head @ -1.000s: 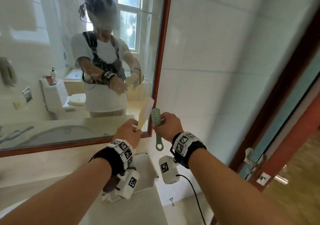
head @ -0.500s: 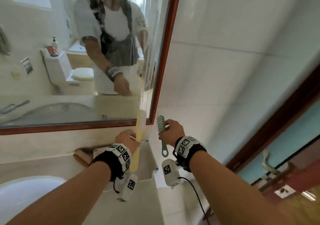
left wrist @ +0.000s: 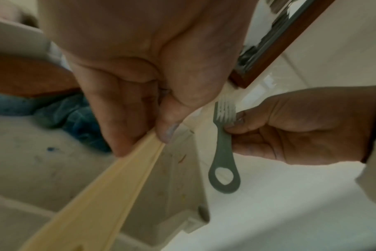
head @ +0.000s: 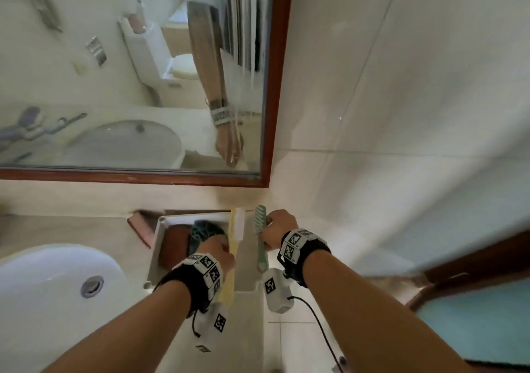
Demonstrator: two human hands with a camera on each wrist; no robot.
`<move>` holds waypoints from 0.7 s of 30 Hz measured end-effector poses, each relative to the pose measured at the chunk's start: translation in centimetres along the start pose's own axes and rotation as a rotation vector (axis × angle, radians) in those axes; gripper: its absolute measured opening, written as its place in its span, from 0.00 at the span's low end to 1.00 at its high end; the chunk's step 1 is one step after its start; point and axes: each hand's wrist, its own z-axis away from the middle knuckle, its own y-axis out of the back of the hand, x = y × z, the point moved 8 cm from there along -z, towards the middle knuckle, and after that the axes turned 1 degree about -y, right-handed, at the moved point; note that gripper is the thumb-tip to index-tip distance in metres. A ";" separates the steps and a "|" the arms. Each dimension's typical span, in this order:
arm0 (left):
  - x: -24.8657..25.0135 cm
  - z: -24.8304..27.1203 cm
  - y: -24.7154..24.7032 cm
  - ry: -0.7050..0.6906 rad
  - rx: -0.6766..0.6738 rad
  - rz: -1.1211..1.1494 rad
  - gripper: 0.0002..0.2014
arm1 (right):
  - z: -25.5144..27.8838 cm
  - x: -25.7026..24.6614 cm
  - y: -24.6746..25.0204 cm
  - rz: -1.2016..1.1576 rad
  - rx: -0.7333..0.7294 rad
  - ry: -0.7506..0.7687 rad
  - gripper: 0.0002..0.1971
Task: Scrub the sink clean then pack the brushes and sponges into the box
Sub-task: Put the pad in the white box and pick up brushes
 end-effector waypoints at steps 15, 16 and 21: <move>-2.3 -5.4 -4.0 0.037 -0.118 -0.088 0.13 | -2.4 0.1 -4.5 0.308 0.119 0.011 0.11; -2.4 -5.6 -4.1 0.044 -0.132 -0.077 0.15 | -2.4 -0.1 -4.7 0.316 0.135 0.011 0.13; -2.1 -6.4 -4.6 0.000 -0.138 -0.106 0.15 | -2.0 -0.6 -5.2 0.404 0.172 0.050 0.17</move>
